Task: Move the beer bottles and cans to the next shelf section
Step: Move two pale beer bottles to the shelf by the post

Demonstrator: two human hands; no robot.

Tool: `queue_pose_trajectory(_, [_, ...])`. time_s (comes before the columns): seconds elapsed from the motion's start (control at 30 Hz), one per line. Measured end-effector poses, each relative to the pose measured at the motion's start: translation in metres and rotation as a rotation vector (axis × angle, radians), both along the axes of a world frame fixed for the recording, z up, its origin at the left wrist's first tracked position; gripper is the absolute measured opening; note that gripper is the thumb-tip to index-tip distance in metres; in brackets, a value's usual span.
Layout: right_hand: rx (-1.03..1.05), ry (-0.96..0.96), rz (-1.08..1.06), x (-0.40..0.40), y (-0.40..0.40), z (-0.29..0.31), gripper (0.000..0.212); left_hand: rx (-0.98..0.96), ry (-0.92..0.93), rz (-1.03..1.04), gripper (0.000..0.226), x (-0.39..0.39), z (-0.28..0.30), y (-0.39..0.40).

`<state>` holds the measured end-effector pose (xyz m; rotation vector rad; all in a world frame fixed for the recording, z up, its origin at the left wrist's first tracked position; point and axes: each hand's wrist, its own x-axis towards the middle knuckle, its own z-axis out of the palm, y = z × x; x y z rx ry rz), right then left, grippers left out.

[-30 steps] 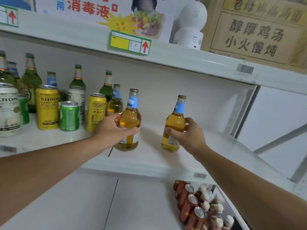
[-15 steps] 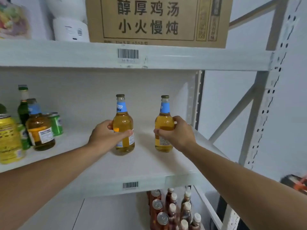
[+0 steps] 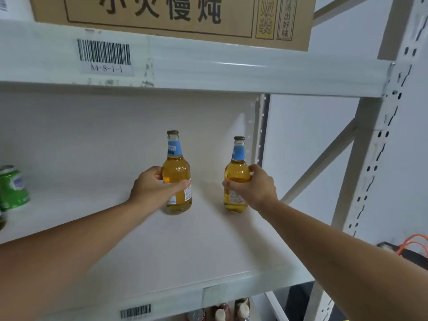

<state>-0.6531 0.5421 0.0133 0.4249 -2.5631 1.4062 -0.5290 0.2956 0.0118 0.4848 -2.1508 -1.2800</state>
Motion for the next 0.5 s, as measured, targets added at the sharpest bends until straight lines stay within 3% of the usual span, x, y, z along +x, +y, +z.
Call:
queue_pose_trajectory(0.13, [-0.05, -0.036, -0.033, -0.028, -0.012, -0.007, 0.087, -0.08, 0.023, -0.011, 0.045, -0.017, 0.005, -0.006])
queue_pose_trajectory(0.5, [-0.075, -0.065, -0.037, -0.093, -0.055, -0.007, 0.087, -0.011, 0.025, -0.114, 0.041, -0.046, 0.002, -0.014])
